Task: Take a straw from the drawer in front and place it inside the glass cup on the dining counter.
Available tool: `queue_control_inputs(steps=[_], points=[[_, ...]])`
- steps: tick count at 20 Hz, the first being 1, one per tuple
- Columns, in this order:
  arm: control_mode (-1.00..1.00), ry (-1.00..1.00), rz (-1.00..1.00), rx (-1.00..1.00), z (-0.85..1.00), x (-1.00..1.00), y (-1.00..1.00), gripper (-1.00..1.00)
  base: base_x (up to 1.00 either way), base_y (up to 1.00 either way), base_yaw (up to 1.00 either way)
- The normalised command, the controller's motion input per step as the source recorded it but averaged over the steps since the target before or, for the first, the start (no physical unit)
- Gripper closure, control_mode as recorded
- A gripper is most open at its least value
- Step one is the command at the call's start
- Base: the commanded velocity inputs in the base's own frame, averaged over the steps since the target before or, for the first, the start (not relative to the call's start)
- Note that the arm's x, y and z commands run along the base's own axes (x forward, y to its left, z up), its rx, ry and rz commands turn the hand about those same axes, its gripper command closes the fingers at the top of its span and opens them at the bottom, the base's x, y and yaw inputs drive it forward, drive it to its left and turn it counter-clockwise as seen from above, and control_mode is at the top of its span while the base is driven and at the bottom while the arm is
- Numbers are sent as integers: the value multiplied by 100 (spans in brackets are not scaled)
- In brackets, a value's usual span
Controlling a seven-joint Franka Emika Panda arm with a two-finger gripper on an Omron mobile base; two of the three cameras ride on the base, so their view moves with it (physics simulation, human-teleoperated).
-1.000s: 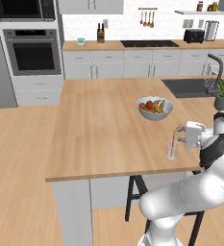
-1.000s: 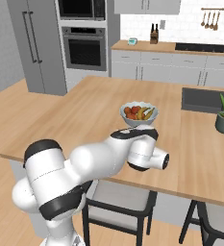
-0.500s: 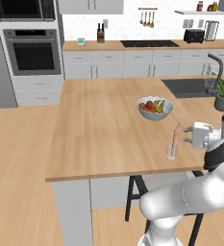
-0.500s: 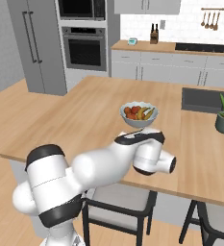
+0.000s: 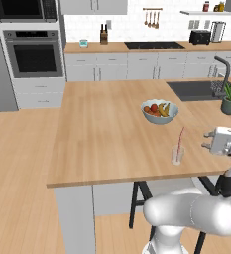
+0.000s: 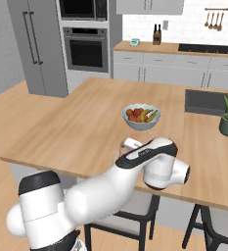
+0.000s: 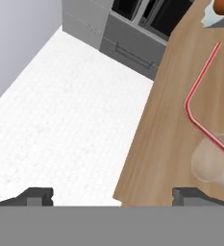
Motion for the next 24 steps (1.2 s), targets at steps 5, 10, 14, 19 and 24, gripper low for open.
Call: queue_control_inputs(steps=[5,10,14,19,24], points=[[-100,0,-4,0,28,-26,25,-100,0,0,0],[-100,0,-3,-3,7,-2,40,-100,0,0,0],[-100,0,0,-3,0,0,31,-100,0,0,0],[-100,0,0,-2,2,-5,23,-100,0,0,0],[-100,0,0,-2,0,-1,24,-100,0,0,0]])
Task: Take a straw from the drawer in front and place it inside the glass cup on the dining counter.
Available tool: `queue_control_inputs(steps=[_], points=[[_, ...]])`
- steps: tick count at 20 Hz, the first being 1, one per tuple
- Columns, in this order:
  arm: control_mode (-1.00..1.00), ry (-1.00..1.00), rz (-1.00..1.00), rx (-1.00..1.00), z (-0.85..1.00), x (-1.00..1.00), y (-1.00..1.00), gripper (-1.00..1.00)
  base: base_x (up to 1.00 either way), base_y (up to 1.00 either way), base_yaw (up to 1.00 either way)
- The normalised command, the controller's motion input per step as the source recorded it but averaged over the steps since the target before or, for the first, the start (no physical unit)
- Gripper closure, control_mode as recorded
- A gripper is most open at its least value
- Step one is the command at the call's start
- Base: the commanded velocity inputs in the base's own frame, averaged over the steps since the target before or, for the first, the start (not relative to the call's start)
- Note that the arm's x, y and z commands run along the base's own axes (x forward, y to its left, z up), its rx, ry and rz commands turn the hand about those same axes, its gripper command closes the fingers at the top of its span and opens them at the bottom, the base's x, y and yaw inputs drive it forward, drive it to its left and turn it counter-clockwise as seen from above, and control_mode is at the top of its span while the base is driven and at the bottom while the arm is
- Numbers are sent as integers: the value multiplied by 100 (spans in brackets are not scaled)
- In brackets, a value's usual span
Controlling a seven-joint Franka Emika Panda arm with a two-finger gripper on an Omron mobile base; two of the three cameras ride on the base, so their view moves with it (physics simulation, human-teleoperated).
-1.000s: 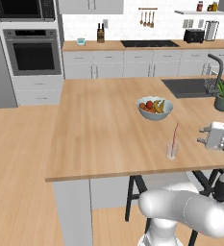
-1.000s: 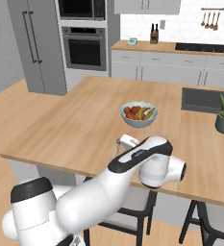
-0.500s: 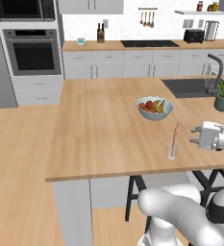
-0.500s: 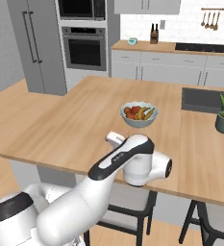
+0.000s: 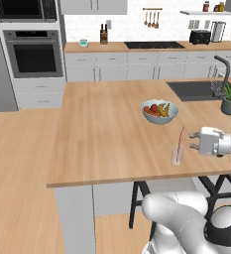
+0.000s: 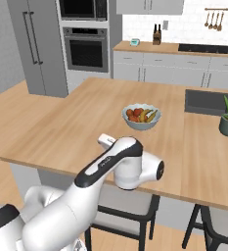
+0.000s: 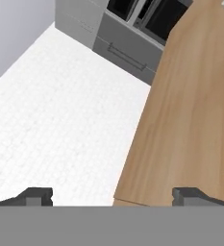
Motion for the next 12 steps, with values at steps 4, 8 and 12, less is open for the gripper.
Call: queue_control_inputs(steps=[4,8,12], points=[[-100,0,0,0,0,0,20,-100,0,0,0],[-100,0,0,-1,0,0,18,-100,0,0,0],[-100,0,0,-1,1,0,16,-100,0,0,0]])
